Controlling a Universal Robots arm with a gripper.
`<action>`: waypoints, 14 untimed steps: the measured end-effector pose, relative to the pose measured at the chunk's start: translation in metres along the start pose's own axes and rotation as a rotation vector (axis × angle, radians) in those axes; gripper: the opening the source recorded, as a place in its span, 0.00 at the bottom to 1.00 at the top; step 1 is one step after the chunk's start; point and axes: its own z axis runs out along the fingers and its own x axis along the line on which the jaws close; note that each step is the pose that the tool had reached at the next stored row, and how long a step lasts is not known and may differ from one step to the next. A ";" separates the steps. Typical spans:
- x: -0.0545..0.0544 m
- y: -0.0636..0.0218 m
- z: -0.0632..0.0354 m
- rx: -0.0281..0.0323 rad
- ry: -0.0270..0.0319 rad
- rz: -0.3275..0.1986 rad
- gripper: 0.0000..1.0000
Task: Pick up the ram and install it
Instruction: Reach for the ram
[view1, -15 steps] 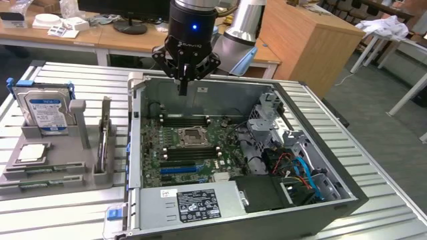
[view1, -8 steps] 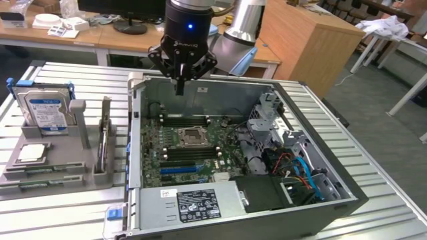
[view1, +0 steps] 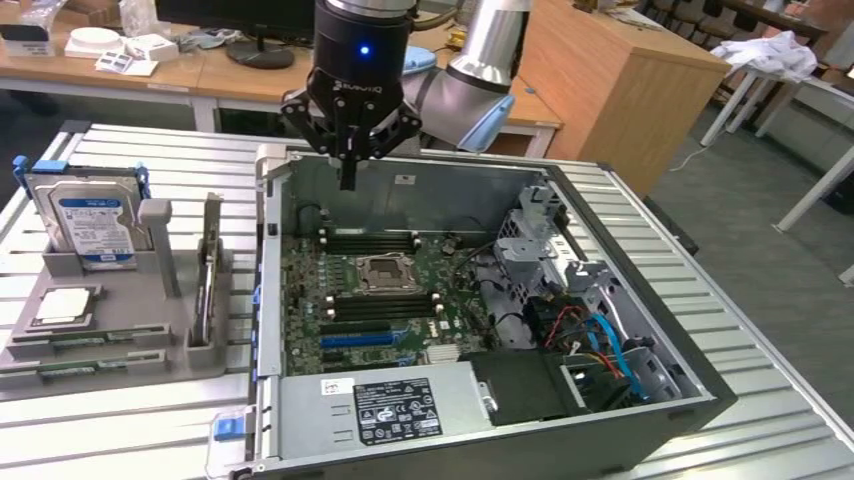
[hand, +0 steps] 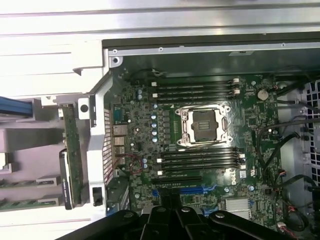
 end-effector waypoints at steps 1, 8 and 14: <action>0.002 -0.0001 0.0000 0.0000 0.0000 0.000 0.10; 0.013 -0.0009 -0.0003 0.0001 0.0001 0.000 0.10; 0.024 -0.0005 -0.0006 0.0001 0.0001 0.000 0.10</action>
